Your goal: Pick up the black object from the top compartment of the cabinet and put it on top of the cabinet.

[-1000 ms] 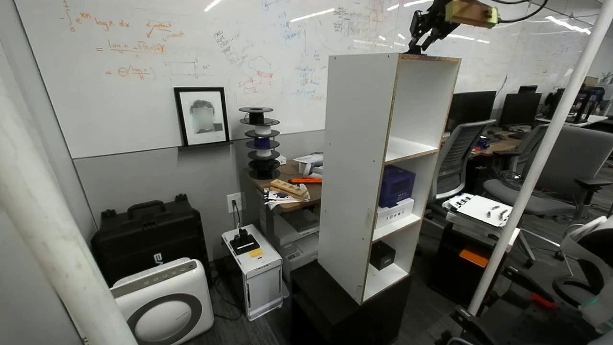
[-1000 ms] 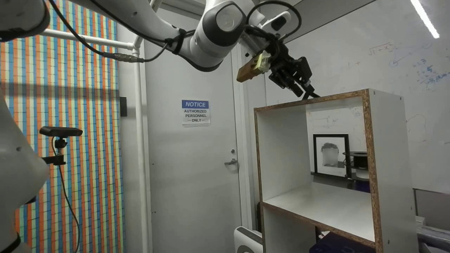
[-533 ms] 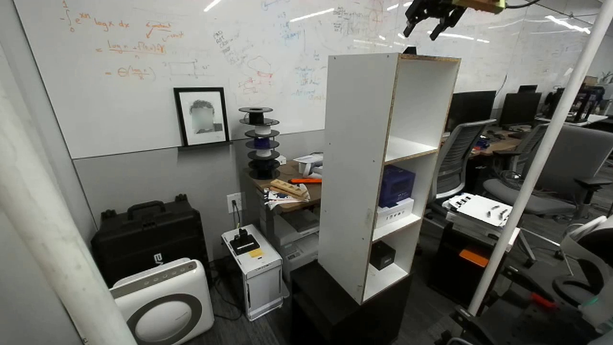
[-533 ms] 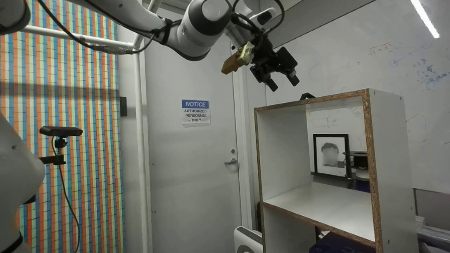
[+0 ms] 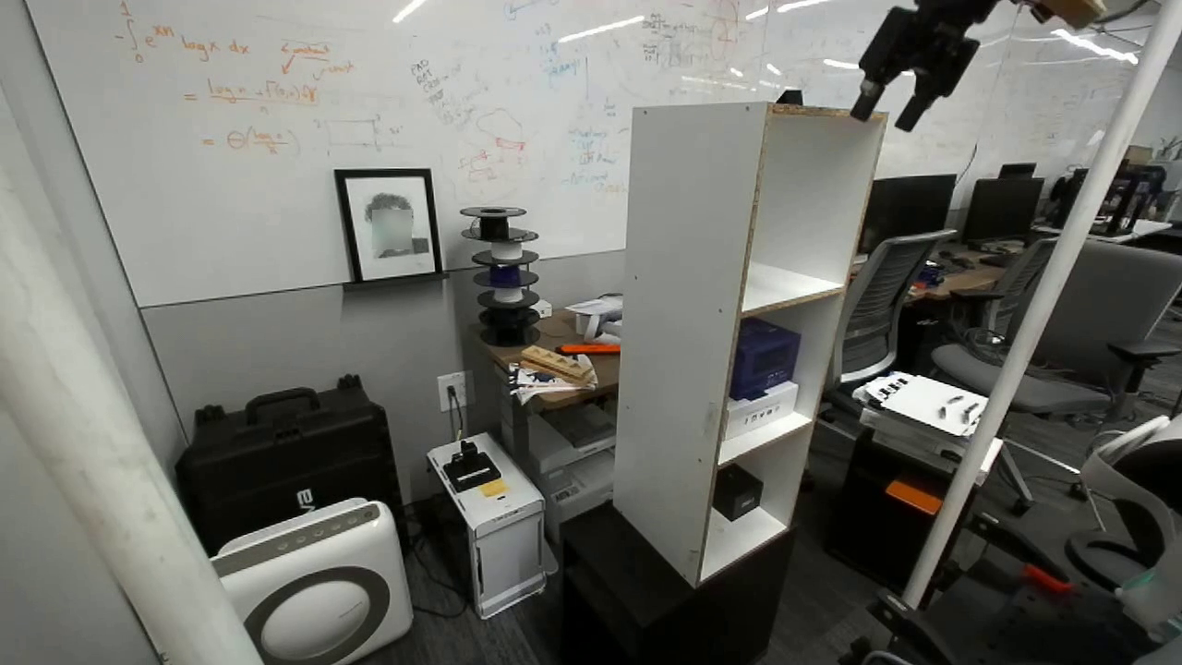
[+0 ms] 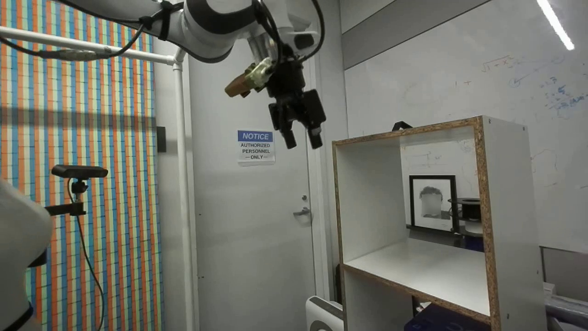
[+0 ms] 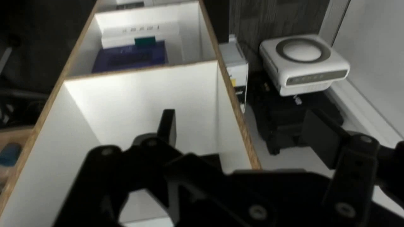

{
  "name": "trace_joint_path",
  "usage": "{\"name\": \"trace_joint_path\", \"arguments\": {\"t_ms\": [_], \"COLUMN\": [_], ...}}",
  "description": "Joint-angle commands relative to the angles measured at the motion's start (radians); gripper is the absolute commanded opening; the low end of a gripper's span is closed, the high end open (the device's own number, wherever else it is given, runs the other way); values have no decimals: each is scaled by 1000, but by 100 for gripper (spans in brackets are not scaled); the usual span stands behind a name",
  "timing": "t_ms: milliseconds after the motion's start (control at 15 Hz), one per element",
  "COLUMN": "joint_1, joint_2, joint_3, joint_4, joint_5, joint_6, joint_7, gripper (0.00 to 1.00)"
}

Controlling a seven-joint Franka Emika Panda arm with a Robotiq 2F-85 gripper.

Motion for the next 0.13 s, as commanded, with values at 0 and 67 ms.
{"name": "trace_joint_path", "arguments": {"t_ms": [0, 67], "joint_1": [5, -5], "joint_2": [-61, -22], "joint_3": [-55, -27], "joint_4": [-176, -96], "joint_5": [34, 16], "joint_6": [-90, -61], "joint_7": [-100, -57], "gripper": [100, 100]}}
